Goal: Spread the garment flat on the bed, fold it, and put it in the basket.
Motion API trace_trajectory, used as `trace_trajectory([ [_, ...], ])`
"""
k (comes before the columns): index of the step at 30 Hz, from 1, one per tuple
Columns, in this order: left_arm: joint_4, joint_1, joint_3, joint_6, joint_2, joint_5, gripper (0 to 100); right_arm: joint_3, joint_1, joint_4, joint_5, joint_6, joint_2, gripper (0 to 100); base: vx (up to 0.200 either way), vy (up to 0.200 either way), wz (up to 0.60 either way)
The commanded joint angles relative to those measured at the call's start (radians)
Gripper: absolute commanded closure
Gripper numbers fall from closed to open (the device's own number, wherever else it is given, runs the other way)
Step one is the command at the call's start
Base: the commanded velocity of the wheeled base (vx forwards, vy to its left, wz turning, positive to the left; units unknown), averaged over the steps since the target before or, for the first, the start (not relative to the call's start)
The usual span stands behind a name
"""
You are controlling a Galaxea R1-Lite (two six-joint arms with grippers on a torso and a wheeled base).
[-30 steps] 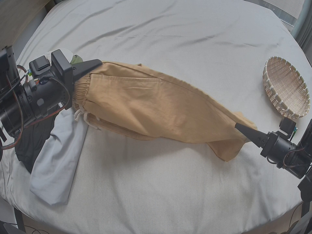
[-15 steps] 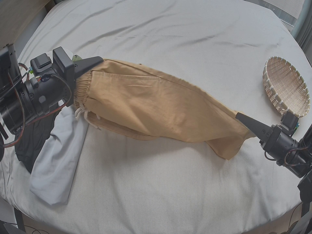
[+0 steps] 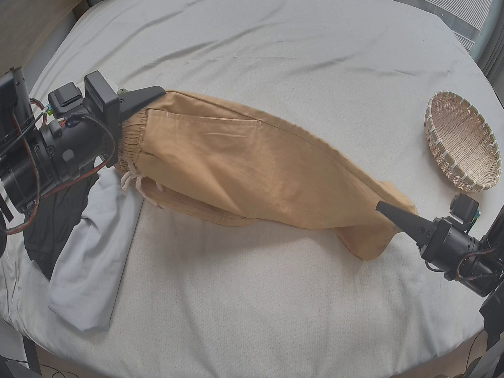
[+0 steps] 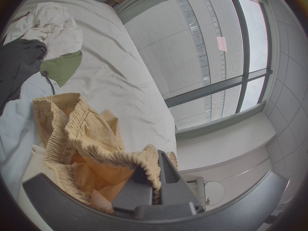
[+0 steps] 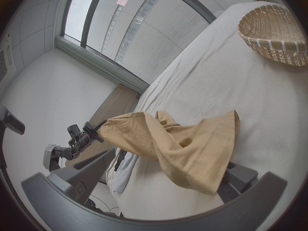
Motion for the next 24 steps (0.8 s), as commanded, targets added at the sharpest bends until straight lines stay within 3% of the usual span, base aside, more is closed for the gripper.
trace_trajectory([
  [1, 0.000, 0.001, -0.001, 0.001, 0.001, 0.000, 100, 0.012, 0.008, -0.002, 0.001, 0.005, -0.005, 0, 0.000, 0.000, 0.00],
  [19, -0.049, -0.001, 0.004, 0.005, 0.042, 0.019, 100, -0.015, 0.021, -0.002, 0.005, 0.012, -0.020, 0, 0.000, 0.000, 0.00],
  [20, -0.049, -0.001, 0.004, 0.005, 0.042, 0.019, 100, -0.015, 0.021, -0.002, 0.005, 0.012, -0.020, 100, 0.000, 0.000, 0.00],
  [24, -0.049, -0.004, 0.005, 0.002, 0.035, 0.014, 100, -0.020, 0.019, -0.002, 0.005, 0.009, 0.003, 100, 0.000, 0.000, 0.00],
])
